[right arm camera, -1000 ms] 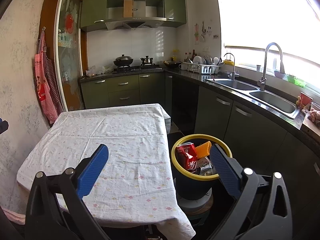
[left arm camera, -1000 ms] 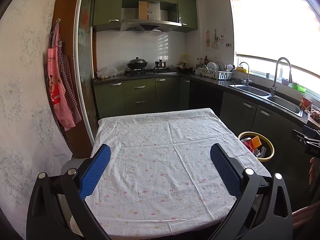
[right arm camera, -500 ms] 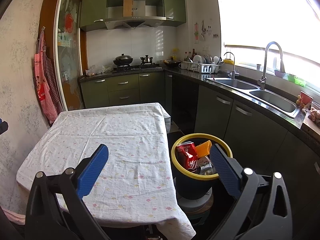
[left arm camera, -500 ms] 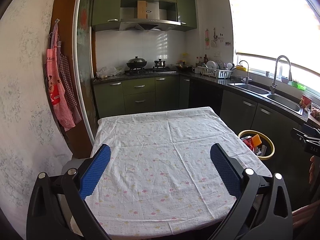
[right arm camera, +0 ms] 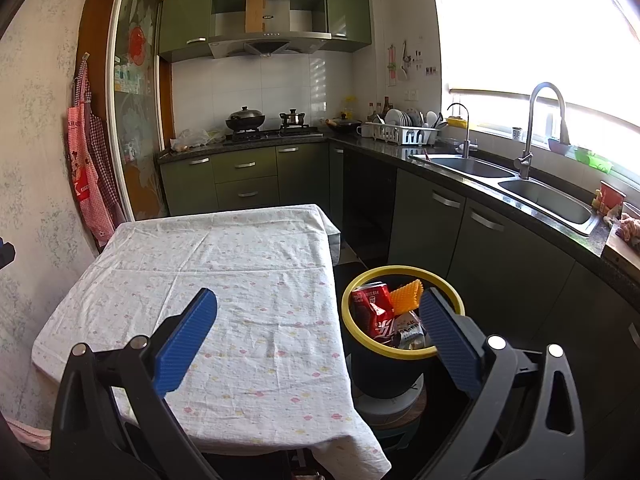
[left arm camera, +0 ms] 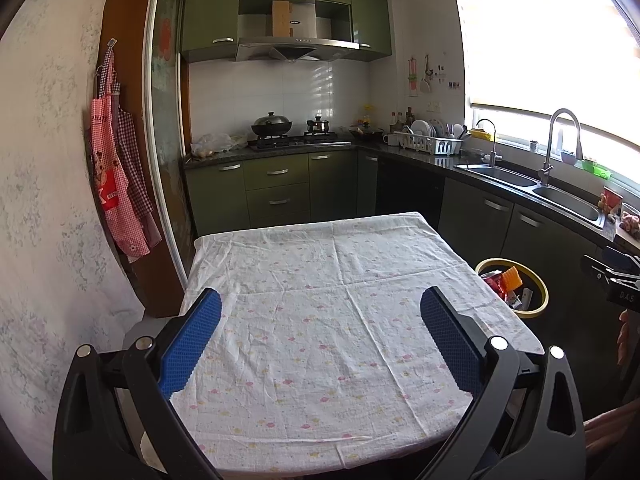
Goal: Collect trash
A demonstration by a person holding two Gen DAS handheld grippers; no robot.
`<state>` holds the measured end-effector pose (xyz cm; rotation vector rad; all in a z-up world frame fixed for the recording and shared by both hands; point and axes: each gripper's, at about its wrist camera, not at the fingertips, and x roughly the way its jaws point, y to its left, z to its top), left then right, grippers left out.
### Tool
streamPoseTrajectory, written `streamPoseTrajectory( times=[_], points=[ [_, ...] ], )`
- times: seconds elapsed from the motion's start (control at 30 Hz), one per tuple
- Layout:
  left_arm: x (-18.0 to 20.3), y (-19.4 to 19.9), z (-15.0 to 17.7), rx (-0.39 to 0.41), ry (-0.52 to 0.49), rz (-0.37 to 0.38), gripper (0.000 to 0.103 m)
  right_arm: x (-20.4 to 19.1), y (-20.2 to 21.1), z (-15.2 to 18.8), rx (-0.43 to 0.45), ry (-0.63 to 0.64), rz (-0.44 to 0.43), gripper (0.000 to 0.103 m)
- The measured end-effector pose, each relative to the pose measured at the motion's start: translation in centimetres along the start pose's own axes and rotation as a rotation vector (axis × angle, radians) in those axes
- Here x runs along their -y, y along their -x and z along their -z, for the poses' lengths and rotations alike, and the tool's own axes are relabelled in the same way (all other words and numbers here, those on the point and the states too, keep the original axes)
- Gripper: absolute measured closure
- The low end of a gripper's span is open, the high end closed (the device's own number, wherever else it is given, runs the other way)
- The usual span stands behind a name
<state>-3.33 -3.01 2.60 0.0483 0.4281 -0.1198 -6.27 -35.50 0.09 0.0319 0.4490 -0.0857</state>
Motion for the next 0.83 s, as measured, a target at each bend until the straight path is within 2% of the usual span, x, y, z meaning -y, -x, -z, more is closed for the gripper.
streamPoseTrajectory(
  times=[0.57,0.73,0.83],
  points=[
    [-0.5,-2.1,0.2,-0.044,0.014,0.01,0.005,-0.1,-1.1,0.2,-0.037,-0.002,-0.006,0.007],
    [-1.4,-5.5,0.0,-0.109,0.03,0.026,0.005,-0.8,-2.9,-1.1,-0.037,0.022,-0.024,0.007],
    [-2.8,-10.3,-0.1,-0.177,0.023,-0.009,0.005,-2.2,-6.7,-2.8,-0.063,0.044,-0.075,0.007]
  ],
)
